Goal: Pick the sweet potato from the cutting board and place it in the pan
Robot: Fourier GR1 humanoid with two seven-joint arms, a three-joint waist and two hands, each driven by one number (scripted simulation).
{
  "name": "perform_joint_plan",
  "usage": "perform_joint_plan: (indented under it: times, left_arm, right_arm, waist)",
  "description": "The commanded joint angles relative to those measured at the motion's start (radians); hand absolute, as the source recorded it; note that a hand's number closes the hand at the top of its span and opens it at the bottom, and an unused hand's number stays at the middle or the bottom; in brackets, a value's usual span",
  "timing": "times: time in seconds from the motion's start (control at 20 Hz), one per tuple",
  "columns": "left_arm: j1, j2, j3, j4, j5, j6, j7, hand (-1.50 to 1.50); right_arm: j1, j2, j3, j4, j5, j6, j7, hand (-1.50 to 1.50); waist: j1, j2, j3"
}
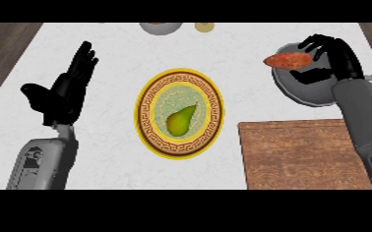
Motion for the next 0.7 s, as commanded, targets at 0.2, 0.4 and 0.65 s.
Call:
perform_joint_plan:
  times: [0.2,0.4,0.65]
  left_arm:
    - [0.012,-0.004,-0.010,-0.006,0.000,-0.009,-0.001,0.00]
    - [0.037,0.011,0.014,-0.003,0.019,-0.027,-0.039,0.00]
    - [0.019,0.010,0.016,0.011,0.005,-0.007,-0.008,0.00]
  right_arm:
    - [-0.039,-0.025,-0.043,0.212,-0.049,0.158,-0.103,-1.50]
    - [-0.050,-0.047,-0.101,0.216,-0.105,0.141,-0.201,-1.50]
    - [-0.055,-0.092,-0.221,0.223,-0.234,0.210,-0.303,-1.50]
  waist:
    - [0.012,0.005,0.002]
    - [-0.001,0.000,0.001]
    - [-0.030,-0.009,0.000]
